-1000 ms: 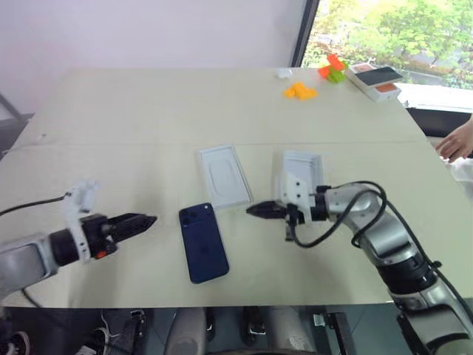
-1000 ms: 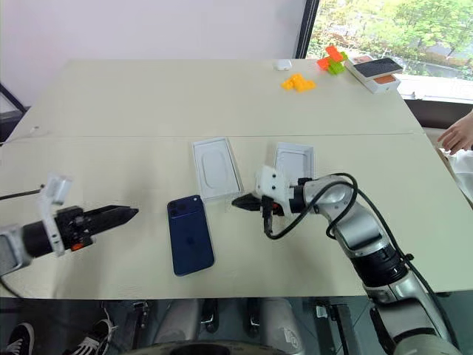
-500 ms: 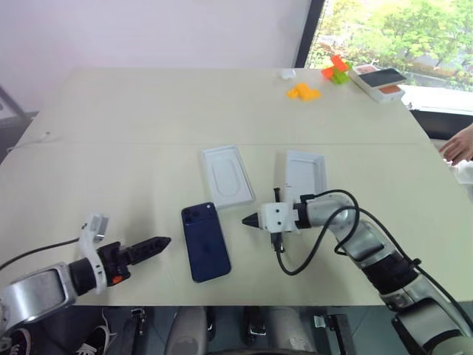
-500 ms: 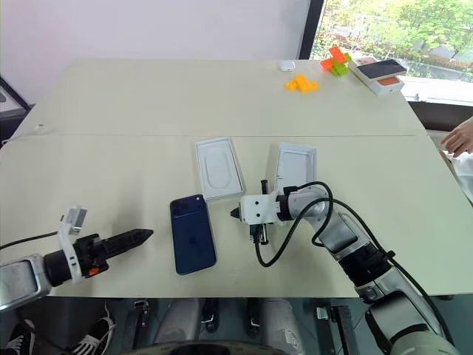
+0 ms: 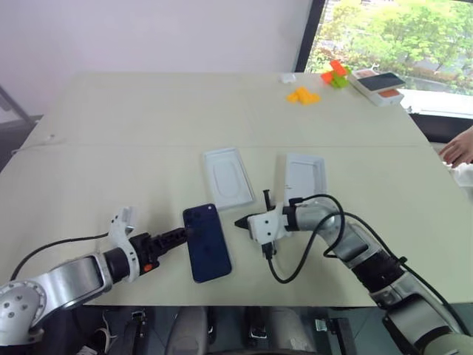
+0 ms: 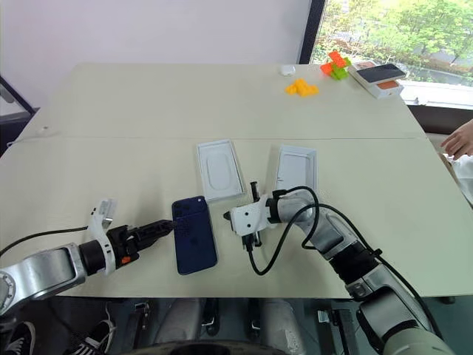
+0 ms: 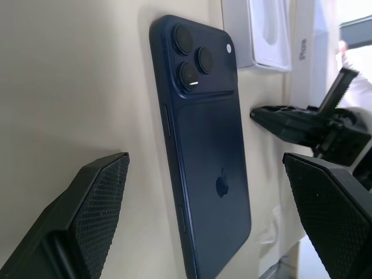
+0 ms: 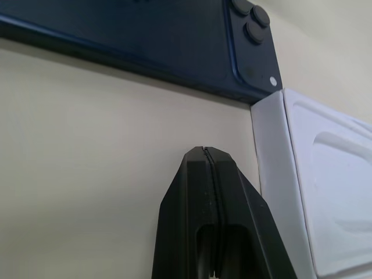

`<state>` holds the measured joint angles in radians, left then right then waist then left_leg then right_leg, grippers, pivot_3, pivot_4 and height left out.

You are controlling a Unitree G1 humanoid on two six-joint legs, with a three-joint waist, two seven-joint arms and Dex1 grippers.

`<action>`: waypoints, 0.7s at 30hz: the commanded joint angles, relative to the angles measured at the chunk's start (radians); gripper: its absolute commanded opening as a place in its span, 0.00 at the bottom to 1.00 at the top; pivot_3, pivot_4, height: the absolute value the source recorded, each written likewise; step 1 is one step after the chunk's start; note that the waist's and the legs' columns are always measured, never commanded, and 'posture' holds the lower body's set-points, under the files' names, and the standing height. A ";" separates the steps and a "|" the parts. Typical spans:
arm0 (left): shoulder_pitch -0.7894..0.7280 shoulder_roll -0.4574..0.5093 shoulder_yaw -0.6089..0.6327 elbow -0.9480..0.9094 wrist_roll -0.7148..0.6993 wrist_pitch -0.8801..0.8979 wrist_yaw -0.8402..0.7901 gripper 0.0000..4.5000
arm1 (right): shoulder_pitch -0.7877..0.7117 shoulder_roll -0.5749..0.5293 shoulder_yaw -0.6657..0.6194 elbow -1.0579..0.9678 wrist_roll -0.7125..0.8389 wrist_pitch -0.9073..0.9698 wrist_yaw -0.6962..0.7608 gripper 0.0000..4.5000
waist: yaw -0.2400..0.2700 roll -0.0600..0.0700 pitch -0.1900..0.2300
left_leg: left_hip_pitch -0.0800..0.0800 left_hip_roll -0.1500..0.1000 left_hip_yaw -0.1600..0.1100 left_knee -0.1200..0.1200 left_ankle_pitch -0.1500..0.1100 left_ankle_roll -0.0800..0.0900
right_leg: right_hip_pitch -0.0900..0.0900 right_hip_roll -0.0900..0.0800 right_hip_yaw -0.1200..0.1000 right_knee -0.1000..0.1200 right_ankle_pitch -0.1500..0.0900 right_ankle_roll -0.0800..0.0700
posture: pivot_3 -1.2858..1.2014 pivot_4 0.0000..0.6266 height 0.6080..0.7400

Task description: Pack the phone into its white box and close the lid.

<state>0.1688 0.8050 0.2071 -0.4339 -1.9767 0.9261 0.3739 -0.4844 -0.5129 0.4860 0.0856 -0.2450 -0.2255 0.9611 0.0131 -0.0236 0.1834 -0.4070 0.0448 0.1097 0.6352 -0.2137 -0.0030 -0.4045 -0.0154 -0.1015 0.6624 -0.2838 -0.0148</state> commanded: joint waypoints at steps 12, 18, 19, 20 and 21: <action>-0.063 -0.044 -0.150 0.036 0.007 -0.062 0.056 0.99 | -0.033 0.100 0.100 0.065 -0.068 -0.041 0.019 0.00 | 0.000 0.002 -0.005 | 0.001 -0.001 0.000 -0.003 0.001 -0.001 | 0.000 0.000 0.000 0.000 0.001 0.002 | 0.52 0.24 0.98; -0.075 -0.065 -0.181 0.036 0.020 -0.064 0.056 0.99 | -0.033 0.172 0.131 0.070 -0.089 -0.025 0.006 0.00 | -0.001 0.003 -0.016 | 0.003 -0.001 0.000 -0.004 0.001 -0.001 | 0.001 0.000 0.000 -0.001 0.000 0.000 | 0.52 0.24 0.98; -0.077 -0.071 -0.183 0.037 0.021 -0.067 0.057 0.99 | -0.031 0.182 0.129 0.069 -0.090 -0.019 0.003 0.00 | -0.001 0.003 -0.016 | 0.004 -0.001 0.000 -0.005 0.001 -0.001 | 0.002 0.000 0.000 -0.001 -0.001 -0.001 | 0.52 0.24 0.98; -0.080 -0.076 -0.184 0.037 0.025 -0.067 0.056 0.99 | -0.030 0.185 0.127 0.070 -0.094 -0.016 0.004 0.00 | -0.001 0.004 -0.016 | 0.005 -0.001 0.000 -0.005 0.001 -0.001 | 0.002 0.000 0.000 -0.001 -0.002 -0.002 | 0.52 0.24 0.98; -0.084 -0.084 -0.184 0.037 0.023 -0.071 0.057 0.99 | -0.030 0.187 0.126 0.074 -0.099 -0.016 0.005 0.00 | 0.000 0.004 -0.016 | 0.005 -0.001 0.000 -0.005 0.001 -0.001 | 0.002 0.000 0.000 -0.001 -0.002 -0.002 | 0.52 0.24 0.98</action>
<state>0.0796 0.7362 0.0822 -0.4075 -1.9614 0.8460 0.4239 -0.5250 -0.3440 0.5588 0.1591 -0.3347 -0.2405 0.9518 0.0131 -0.0201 0.1673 -0.4026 0.0442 0.1097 0.6297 -0.2129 -0.0044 -0.4024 -0.0153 -0.1015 0.6619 -0.2859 -0.0168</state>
